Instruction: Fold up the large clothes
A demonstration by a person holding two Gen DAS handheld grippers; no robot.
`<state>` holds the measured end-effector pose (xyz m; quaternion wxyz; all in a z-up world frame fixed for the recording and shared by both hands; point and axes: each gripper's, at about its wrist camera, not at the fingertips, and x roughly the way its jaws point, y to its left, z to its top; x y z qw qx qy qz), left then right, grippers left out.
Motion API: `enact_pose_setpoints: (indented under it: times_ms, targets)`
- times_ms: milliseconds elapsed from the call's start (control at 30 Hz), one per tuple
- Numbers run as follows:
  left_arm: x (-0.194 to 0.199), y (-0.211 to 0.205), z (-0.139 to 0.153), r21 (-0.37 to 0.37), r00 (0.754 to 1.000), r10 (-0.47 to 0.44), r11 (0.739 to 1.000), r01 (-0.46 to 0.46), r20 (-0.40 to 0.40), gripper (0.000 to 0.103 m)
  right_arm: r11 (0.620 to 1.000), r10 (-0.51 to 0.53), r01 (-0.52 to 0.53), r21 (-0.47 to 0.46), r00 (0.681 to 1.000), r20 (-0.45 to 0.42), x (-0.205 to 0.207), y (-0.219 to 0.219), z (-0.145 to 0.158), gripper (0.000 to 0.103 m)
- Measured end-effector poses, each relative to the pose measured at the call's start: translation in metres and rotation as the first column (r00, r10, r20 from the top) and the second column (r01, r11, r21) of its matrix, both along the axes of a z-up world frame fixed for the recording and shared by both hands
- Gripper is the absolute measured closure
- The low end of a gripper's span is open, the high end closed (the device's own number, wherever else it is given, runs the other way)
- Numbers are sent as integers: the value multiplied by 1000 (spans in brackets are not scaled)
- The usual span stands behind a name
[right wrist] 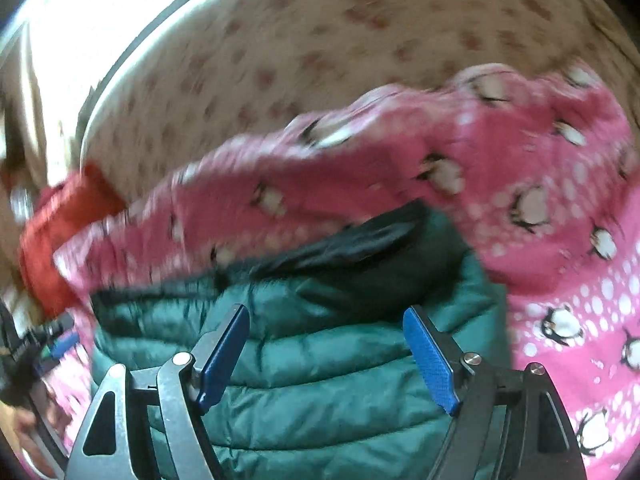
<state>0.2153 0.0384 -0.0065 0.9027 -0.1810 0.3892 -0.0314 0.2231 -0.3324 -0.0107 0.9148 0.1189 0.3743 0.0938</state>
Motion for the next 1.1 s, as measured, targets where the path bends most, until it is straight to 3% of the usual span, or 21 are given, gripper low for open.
enact_pose_setpoints:
  times_ms: [200,300,433,600,767,933,1100]
  targets:
    - [26,-10,-32,118,995,47,992,-36,-89,21,971,16,-38,-238,995,-94,46,40,-29,26]
    - [41,-3,-44,126,991,52,991,-37,-124,21,976,-21,-19,-218,983,-183,69,34,-48,26]
    - [54,1,-58,116,986,60,992,-42,-155,15,984,-63,23,-178,972,-225,84,26,-66,25]
    - [52,7,-57,100,986,56,994,-41,-157,15,982,-63,19,-188,971,-231,83,27,-71,25]
    - [43,7,-39,138,993,49,990,-33,-109,15,988,-45,23,-150,988,-148,59,22,-45,26]
    - [41,5,-24,125,996,54,991,-46,-67,15,980,-76,57,-190,993,-93,51,6,-27,26]
    - [56,-3,-25,176,995,57,983,-43,-78,15,971,-130,107,-214,987,-98,59,-9,-28,26]
